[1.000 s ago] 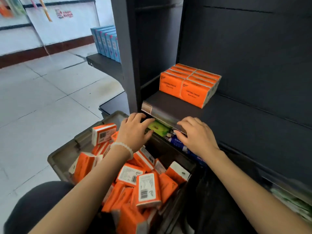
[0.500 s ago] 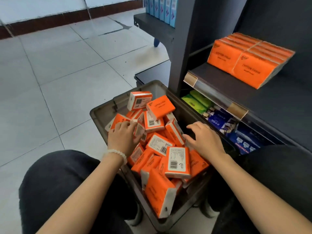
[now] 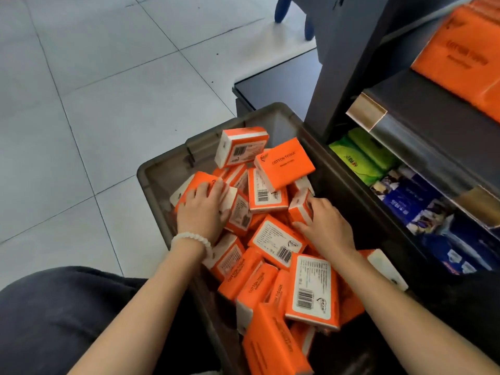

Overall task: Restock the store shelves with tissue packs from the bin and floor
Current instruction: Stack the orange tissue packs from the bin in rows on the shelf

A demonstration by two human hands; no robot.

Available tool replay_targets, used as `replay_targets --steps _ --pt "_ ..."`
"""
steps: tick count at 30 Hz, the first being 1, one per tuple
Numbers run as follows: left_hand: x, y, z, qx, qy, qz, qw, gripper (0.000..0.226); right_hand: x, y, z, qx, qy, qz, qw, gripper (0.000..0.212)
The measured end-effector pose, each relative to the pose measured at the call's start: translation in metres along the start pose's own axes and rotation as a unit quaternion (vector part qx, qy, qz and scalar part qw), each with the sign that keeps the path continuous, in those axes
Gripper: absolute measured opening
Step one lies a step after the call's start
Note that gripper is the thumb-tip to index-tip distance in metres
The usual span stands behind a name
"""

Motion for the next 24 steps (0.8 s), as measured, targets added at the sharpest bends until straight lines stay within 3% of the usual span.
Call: replay_targets --steps 10,18,24 --pt "0.005 0.012 0.030 -0.026 0.034 -0.068 0.997 0.049 0.008 -0.001 0.011 -0.010 -0.040 0.029 0.999 0.057" --pt "-0.001 0.015 0.024 -0.003 0.041 -0.075 0.996 0.061 -0.036 0.012 0.001 -0.022 -0.095 0.085 0.992 0.038" --pt "-0.033 -0.001 0.010 0.013 0.013 -0.090 0.996 0.062 -0.079 0.021 -0.025 -0.041 -0.128 0.144 0.980 0.039"
Point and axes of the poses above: each hand's wrist, its own z-axis towards the middle knuckle, its own x-axis out of the palm, y = z × x, the point moved 9 cm from there along z, towards the middle knuckle, and after that the axes turned 6 degrees about -x, right-handed, at the moved point
